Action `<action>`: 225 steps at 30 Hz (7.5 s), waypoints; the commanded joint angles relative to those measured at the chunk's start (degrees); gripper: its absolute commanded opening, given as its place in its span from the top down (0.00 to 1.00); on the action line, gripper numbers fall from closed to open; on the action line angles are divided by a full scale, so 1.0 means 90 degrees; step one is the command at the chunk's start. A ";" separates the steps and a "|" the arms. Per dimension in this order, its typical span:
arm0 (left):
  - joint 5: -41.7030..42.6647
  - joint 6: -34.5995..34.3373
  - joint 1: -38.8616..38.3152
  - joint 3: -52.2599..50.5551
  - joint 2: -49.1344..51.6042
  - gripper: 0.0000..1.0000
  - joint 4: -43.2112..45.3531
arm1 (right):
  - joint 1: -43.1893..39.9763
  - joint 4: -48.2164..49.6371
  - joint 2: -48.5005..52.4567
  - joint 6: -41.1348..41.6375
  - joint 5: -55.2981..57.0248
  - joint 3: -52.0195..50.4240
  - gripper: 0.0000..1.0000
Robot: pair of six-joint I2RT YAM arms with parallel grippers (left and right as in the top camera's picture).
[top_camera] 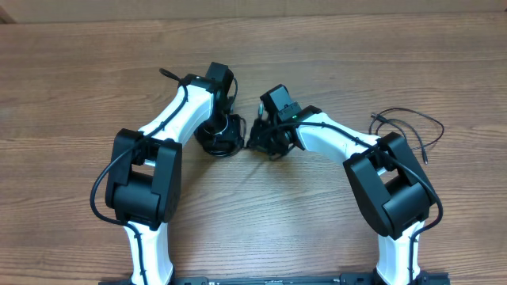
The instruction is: Untangle cables
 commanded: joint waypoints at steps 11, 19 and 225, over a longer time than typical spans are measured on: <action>0.0573 -0.0204 0.0401 0.0386 0.0041 0.96 -0.0311 | -0.0517 -0.0937 0.0063 -0.1202 -0.2227 0.0430 0.87; 0.1112 -0.0432 0.0583 0.0631 0.0041 0.94 -0.0539 | -0.0617 -0.0896 0.0058 -0.1175 -0.2193 0.0561 0.71; 0.1654 -0.4408 -0.0202 -0.1411 -0.0376 0.76 0.2074 | -0.0107 0.0838 0.0068 0.0262 -0.0648 -0.0721 0.96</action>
